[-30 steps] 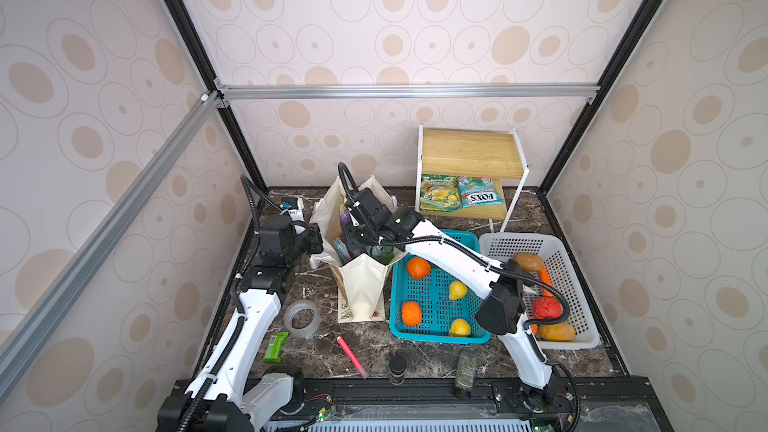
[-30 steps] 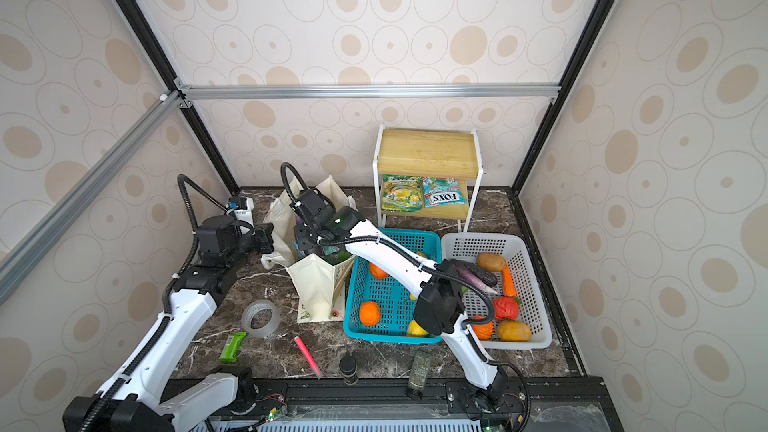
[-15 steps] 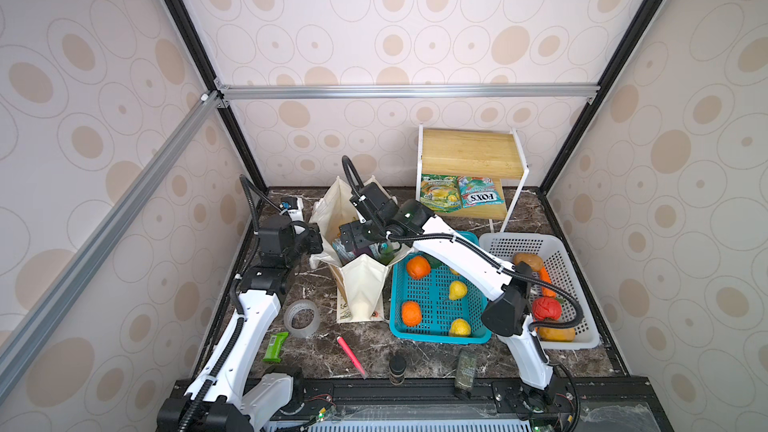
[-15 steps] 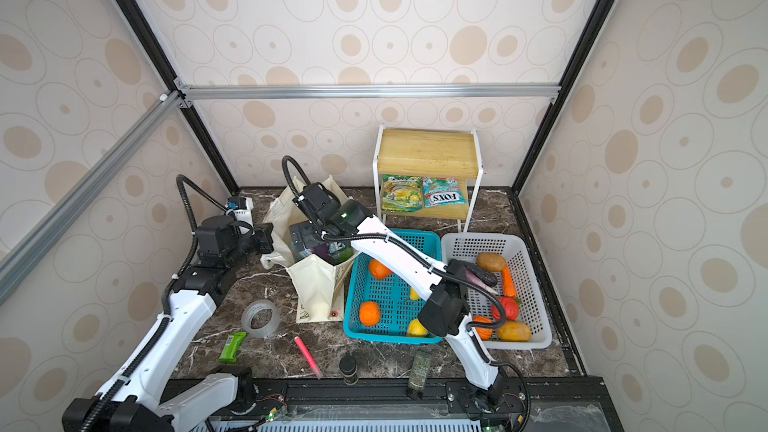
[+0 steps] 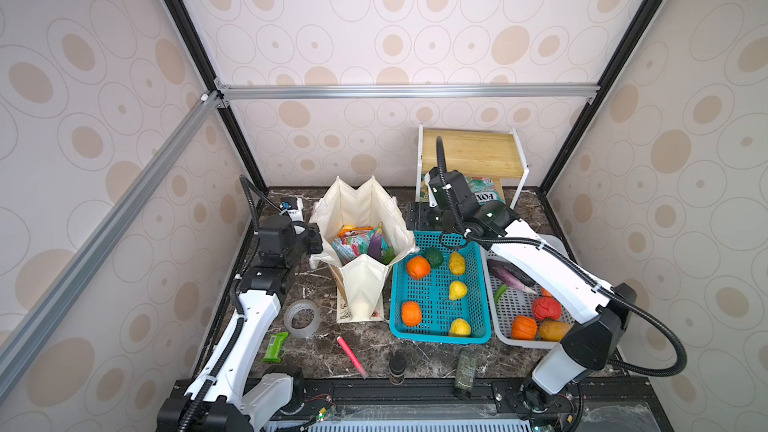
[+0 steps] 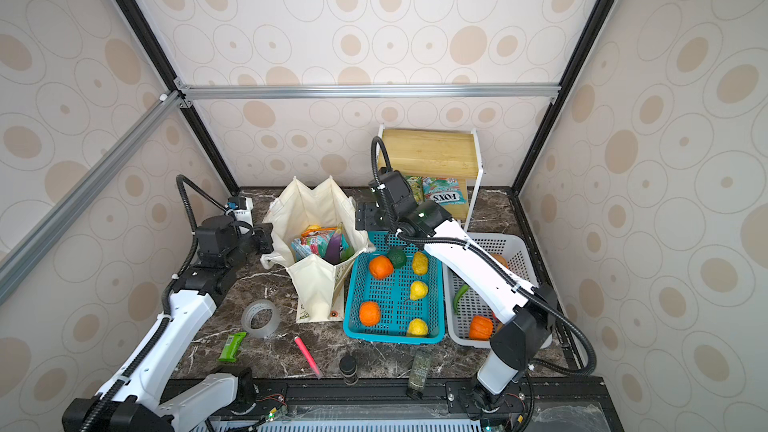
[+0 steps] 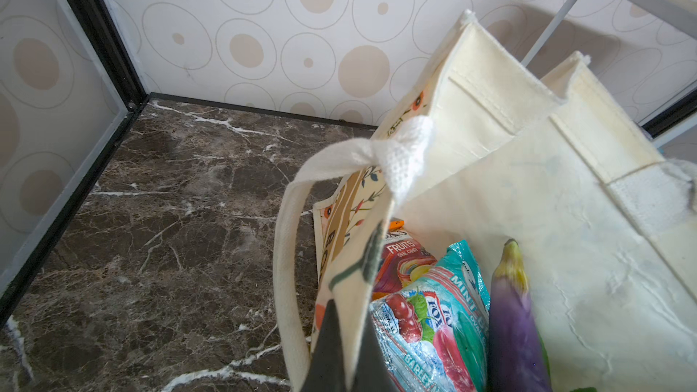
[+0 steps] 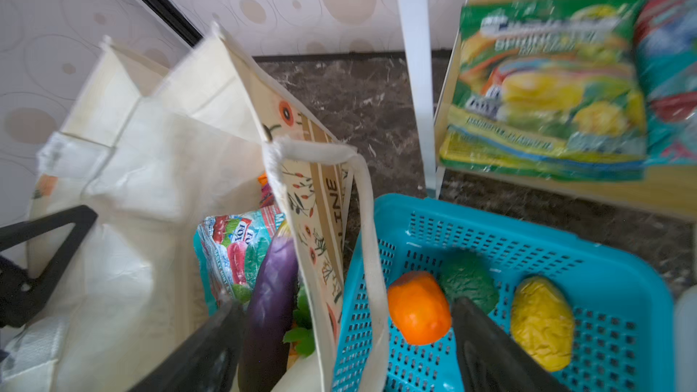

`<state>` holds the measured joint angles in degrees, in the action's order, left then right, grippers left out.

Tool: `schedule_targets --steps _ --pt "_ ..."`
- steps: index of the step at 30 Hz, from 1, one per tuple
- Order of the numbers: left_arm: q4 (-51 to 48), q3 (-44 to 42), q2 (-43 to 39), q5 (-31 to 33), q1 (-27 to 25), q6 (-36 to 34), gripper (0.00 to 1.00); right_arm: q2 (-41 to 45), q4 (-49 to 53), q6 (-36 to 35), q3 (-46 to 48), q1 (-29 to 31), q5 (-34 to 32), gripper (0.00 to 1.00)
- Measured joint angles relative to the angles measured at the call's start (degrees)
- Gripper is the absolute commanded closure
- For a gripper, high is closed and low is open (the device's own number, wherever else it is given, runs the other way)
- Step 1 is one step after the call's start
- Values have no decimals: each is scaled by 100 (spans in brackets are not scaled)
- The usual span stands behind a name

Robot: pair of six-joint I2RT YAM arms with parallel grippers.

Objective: Place the food into the grocery bag and tie it
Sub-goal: 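Open the right gripper to release the eggplant while the left gripper holds the tote handle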

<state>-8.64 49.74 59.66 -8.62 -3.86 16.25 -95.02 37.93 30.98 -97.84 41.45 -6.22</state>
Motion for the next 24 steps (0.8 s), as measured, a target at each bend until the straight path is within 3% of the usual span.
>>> schedule_targets --steps 3,6,16,24 --pt "0 0 2 0 0 4 100 -470 -151 33 28 63 404 71" --pt "-55 59 37 -17 0 48 100 -704 -195 -4 20 140 612 98" --pt "-931 1770 267 -295 -4 282 100 -511 -365 -55 -636 481 726 100" --pt "-411 1307 275 -901 0 933 100 -603 -448 55 -734 479 769 100"
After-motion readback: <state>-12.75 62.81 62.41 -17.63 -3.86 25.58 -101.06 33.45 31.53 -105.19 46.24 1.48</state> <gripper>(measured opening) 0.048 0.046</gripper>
